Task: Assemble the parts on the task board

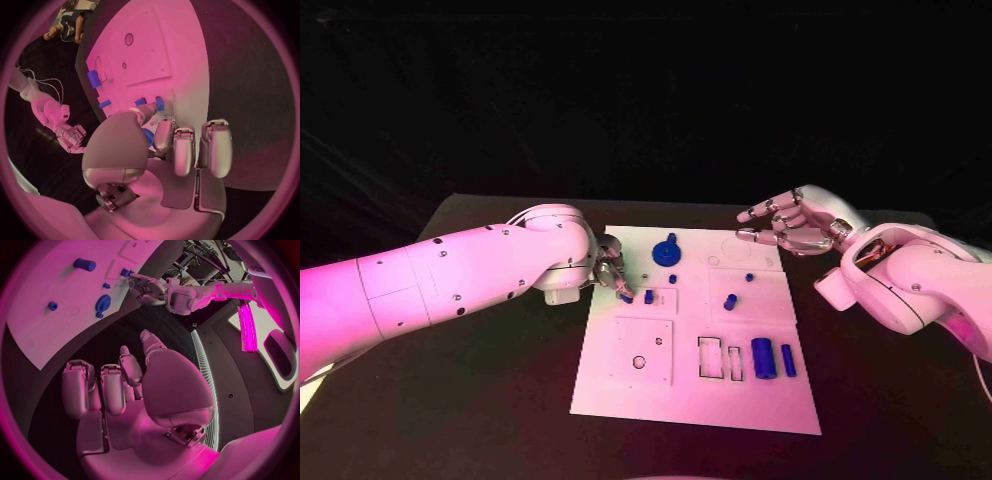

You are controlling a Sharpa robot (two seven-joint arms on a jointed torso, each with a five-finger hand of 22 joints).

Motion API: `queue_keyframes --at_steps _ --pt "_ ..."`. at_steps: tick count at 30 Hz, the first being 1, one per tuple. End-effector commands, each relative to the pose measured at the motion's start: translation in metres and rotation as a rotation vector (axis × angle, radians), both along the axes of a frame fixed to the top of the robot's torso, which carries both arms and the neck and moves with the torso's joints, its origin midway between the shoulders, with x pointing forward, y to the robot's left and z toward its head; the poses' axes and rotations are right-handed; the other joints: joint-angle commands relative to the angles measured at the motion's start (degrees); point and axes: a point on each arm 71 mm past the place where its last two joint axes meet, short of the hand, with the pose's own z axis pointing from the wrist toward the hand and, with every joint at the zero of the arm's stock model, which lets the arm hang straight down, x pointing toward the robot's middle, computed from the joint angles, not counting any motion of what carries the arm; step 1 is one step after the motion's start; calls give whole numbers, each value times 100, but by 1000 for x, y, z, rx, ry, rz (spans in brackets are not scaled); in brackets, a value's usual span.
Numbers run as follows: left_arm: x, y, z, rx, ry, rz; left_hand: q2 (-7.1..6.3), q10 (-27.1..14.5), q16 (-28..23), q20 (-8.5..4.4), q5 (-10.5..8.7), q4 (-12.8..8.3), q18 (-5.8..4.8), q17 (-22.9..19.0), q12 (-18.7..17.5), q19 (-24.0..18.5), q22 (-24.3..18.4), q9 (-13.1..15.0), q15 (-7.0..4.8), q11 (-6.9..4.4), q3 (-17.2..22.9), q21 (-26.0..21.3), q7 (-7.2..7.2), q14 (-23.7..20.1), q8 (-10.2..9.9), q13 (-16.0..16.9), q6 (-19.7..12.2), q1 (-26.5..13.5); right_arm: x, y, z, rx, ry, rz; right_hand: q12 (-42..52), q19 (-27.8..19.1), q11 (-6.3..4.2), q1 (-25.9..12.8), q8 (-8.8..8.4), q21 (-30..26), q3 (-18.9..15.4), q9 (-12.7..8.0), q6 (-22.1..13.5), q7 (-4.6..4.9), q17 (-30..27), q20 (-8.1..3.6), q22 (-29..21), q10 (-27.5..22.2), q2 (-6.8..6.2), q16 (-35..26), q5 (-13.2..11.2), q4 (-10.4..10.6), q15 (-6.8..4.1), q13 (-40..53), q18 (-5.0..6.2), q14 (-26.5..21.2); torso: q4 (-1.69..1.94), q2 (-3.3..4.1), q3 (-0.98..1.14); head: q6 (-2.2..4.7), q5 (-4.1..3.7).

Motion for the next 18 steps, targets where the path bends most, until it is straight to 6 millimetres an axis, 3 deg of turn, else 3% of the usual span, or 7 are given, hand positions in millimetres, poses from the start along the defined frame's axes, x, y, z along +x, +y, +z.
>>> queue_keyframes --at_steps 1,18 --pt "-3 -2 -6 32 39 -9 7 35 18 -16 33 -426 -57 1507 24 478 1261 3 -14 -9 475 37 -134 596 13 14 177 -76 -1 2 0 -4 2 15 -7 -29 -40 -20 20 -22 -24 7 36 4 232 -14 209 -13 35 -29 19 -4 7 -9 111 322 -6 2 7 1 2" --pt "-2 -6 -8 86 59 -38 -92 90 18 -58 34 -140 -66 1507 86 494 1296 -52 -71 -77 103 65 -222 596 -25 76 385 -710 -2 2 0 -4 -1 14 -22 -38 -40 -17 18 -33 -44 11 36 4 217 -16 194 -19 44 -41 30 -1 5 -21 115 320 2 -2 7 -12 -7"
